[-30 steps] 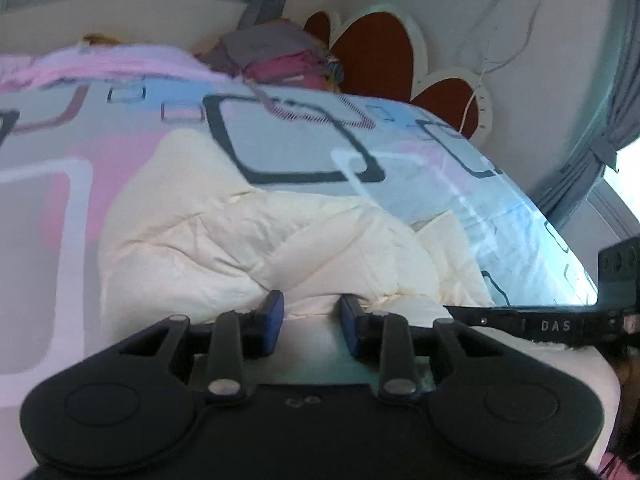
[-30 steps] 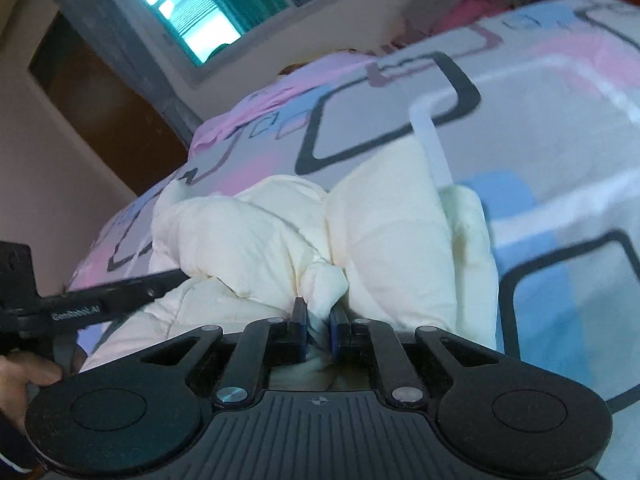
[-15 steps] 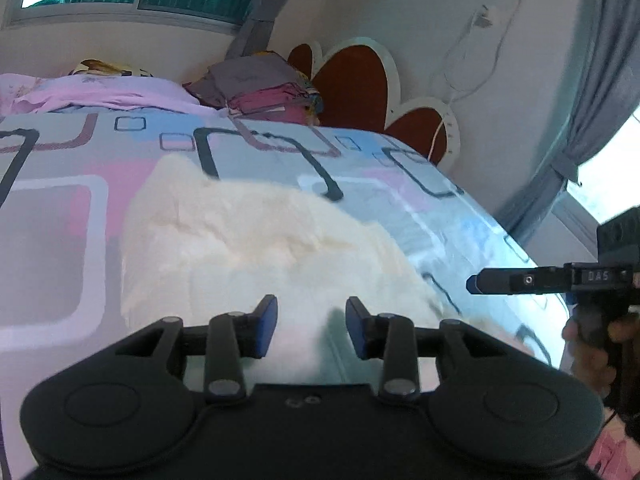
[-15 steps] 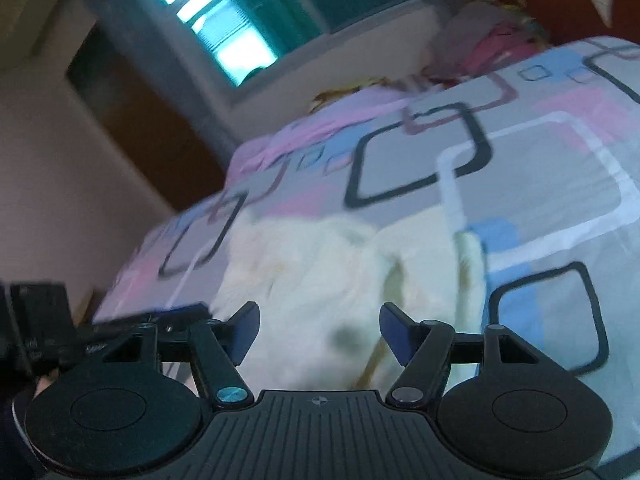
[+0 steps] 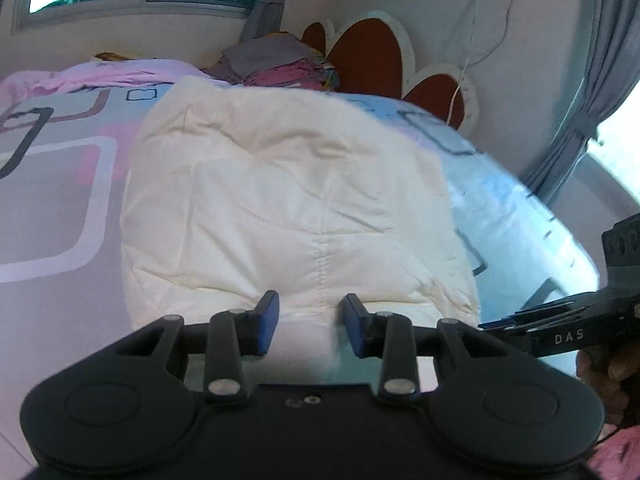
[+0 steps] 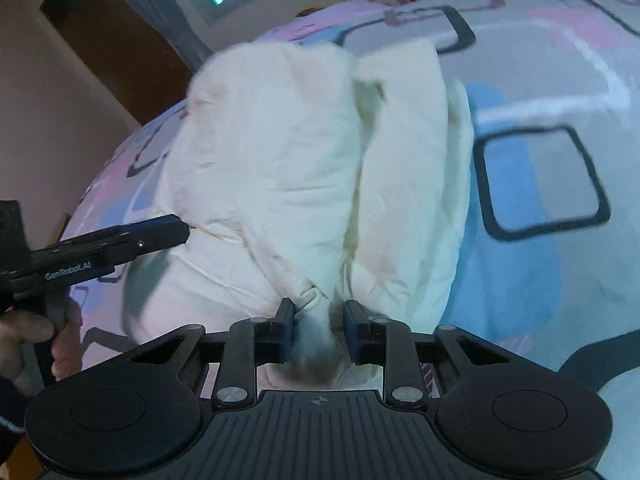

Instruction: Fold large clothes

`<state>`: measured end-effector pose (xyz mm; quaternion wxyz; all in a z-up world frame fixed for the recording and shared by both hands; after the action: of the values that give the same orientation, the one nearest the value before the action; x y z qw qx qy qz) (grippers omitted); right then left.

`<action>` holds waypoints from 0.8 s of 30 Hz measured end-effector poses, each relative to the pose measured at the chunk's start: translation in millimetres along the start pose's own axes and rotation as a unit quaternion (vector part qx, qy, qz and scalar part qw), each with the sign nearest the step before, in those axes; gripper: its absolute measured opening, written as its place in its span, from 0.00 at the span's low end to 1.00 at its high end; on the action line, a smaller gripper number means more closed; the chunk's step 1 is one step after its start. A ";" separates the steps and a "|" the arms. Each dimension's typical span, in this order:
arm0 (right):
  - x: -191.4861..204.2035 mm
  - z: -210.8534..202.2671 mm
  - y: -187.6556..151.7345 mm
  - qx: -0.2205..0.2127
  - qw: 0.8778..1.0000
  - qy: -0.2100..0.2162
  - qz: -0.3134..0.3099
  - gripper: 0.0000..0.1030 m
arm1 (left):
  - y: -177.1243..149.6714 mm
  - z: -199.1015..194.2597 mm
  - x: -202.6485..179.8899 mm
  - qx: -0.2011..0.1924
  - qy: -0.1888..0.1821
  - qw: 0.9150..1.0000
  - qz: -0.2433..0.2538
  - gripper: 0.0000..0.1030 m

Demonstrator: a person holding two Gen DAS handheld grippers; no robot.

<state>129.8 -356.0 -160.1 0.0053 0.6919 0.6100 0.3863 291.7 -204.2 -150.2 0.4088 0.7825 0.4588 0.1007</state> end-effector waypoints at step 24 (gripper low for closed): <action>92.2 -26.1 159.0 -0.150 0.976 -0.095 -0.123 0.26 | 119.7 -1.3 66.6 -0.085 0.064 0.994 -0.024 0.33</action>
<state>245.4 -330.5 -17.0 0.2145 0.6365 0.6224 0.4019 404.3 -179.5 -76.1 0.4457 0.7257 0.4925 0.1795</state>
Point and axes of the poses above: each gripper's, at about its wrist camera, not at the fingertips, and z roughly the way its jaws point, x to its left, y to its top, the point moved 10 cm from there along z, roughly the way its jaws point, and after that the axes turned 2 degrees about z, right-handed, at the moved point
